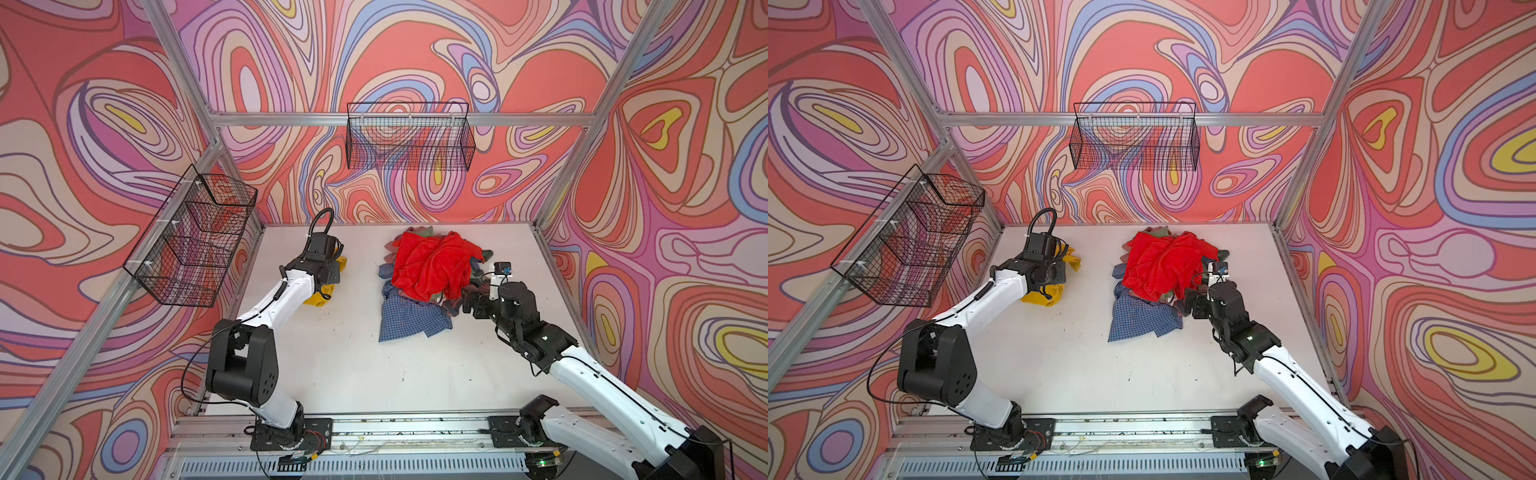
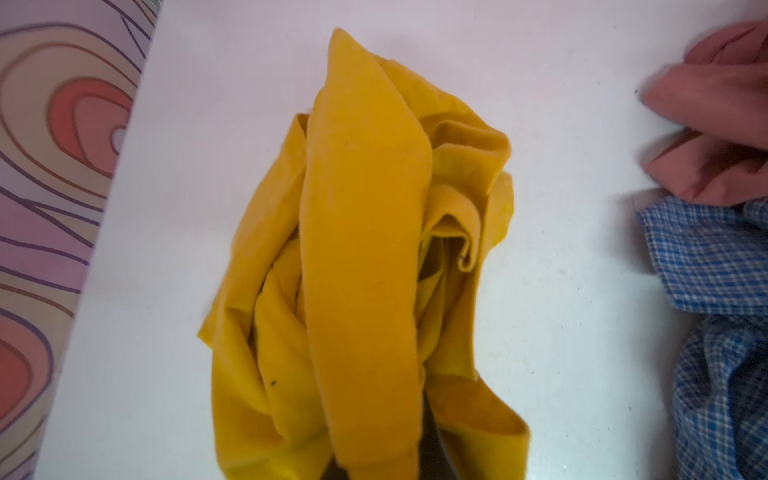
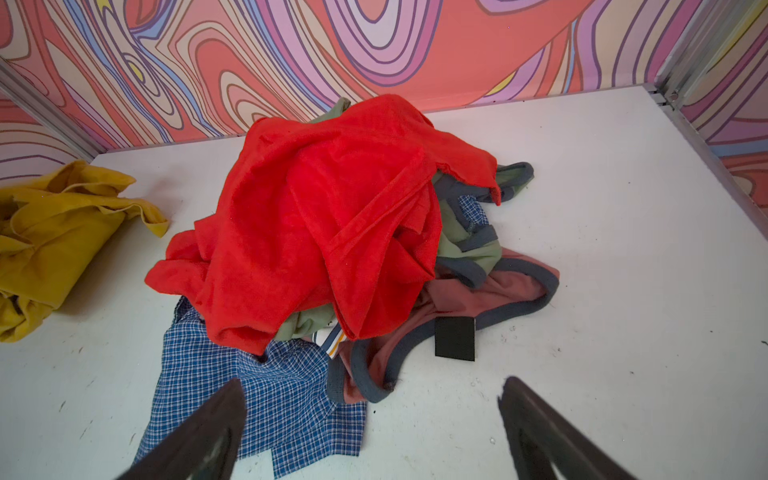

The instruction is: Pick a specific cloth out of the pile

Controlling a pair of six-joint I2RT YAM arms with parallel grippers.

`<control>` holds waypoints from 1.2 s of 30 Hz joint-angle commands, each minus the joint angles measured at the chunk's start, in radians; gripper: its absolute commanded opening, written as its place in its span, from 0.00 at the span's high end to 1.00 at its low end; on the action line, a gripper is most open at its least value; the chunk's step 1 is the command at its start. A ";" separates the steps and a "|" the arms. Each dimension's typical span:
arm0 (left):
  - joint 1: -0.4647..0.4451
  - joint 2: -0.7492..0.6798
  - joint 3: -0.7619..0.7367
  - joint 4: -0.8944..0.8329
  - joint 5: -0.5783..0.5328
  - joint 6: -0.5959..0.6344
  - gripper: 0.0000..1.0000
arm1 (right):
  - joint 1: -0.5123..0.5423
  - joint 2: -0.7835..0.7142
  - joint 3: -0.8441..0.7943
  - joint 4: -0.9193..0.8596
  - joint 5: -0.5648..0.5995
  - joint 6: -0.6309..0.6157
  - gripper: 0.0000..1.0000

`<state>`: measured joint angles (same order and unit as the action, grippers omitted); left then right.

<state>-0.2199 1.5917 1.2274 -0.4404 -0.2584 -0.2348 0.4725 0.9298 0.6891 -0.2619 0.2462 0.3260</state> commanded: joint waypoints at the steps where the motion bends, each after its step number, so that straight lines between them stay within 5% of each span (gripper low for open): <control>1: 0.004 0.020 0.072 0.081 -0.119 0.070 1.00 | -0.004 0.004 0.025 0.013 -0.005 0.008 0.02; 17: 0.008 0.316 0.217 0.170 -0.343 0.231 1.00 | -0.005 -0.024 0.014 -0.017 0.023 0.012 0.01; 29: 0.008 0.411 0.208 0.093 -0.146 0.277 1.00 | -0.004 0.027 0.016 0.014 0.027 -0.003 0.02; 36: 0.008 0.411 0.193 0.070 -0.130 0.248 0.65 | -0.010 0.058 0.019 0.033 0.031 -0.043 0.01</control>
<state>-0.2161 2.0041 1.4212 -0.3336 -0.4053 0.0231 0.4713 0.9829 0.6891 -0.2512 0.2592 0.3138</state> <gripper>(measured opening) 0.275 0.985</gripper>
